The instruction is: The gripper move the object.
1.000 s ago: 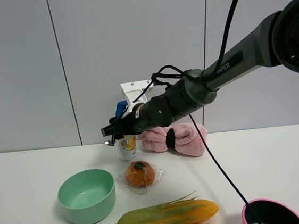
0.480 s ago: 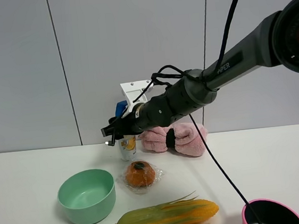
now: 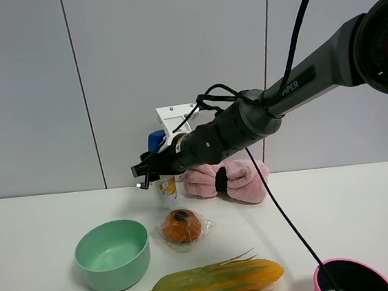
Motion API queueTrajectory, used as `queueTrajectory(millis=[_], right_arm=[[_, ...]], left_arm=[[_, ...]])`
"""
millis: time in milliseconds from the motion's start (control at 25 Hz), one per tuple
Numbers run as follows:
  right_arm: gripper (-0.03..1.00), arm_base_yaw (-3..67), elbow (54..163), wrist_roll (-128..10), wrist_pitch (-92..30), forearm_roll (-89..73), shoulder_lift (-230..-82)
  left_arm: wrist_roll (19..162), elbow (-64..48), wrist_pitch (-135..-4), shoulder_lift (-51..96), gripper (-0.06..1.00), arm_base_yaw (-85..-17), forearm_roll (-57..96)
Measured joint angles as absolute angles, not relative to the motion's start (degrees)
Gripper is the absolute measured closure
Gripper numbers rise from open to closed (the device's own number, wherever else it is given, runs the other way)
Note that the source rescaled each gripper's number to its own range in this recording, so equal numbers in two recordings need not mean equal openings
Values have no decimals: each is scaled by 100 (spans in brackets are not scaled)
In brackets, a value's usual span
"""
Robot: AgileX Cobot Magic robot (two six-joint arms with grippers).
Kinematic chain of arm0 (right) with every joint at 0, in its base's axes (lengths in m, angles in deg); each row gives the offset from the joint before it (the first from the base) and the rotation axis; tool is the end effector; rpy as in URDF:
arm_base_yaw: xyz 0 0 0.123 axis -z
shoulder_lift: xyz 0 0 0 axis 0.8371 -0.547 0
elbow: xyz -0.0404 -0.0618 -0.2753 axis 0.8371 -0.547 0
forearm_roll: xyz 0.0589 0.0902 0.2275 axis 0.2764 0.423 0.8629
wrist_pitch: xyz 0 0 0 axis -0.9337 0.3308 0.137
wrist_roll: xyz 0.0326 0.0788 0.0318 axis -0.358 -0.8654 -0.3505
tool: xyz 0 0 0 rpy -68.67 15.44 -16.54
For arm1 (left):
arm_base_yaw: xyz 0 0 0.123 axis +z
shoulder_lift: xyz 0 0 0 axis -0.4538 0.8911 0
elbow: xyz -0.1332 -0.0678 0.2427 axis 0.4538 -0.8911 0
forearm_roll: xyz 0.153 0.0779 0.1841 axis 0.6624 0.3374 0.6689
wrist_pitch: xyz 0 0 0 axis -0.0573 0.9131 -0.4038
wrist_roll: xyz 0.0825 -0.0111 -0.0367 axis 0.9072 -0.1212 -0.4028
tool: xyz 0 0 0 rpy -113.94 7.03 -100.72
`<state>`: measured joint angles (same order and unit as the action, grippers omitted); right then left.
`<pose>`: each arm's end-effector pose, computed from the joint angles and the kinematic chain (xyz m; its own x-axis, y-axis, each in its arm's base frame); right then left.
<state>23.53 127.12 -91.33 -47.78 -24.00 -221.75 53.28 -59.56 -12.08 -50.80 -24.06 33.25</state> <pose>0.4481 0.2966 0.1119 -0.3934 -0.2327 -0.8894 -0.5553 0.8312 0.0282 -0.0044 0.0002 0.2739 -0.4627 -0.0707 -0.8837 -0.0776 0.9962 -0.0390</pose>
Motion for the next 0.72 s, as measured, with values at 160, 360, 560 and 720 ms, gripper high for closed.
queueTrajectory(millis=[160,360,560,720], right_arm=[[43,2281,12712,-9133,-4533,-2400,-22153],[31,2206,12712,-9133,-4080,-2408,-21971],[30,2142,12712,-9114,-3667,-2603,-21605],[30,2142,12718,-8979,-3126,-2701,-21304]], left_arm=[[5328,-5956,-1208,-5080,-6,-2406,3325],[5328,-5956,-1208,-5080,-6,-2406,3325],[5328,-5956,-1208,-5080,-6,-2406,3325],[5328,-5956,-1208,-5080,-6,-2406,3325]])
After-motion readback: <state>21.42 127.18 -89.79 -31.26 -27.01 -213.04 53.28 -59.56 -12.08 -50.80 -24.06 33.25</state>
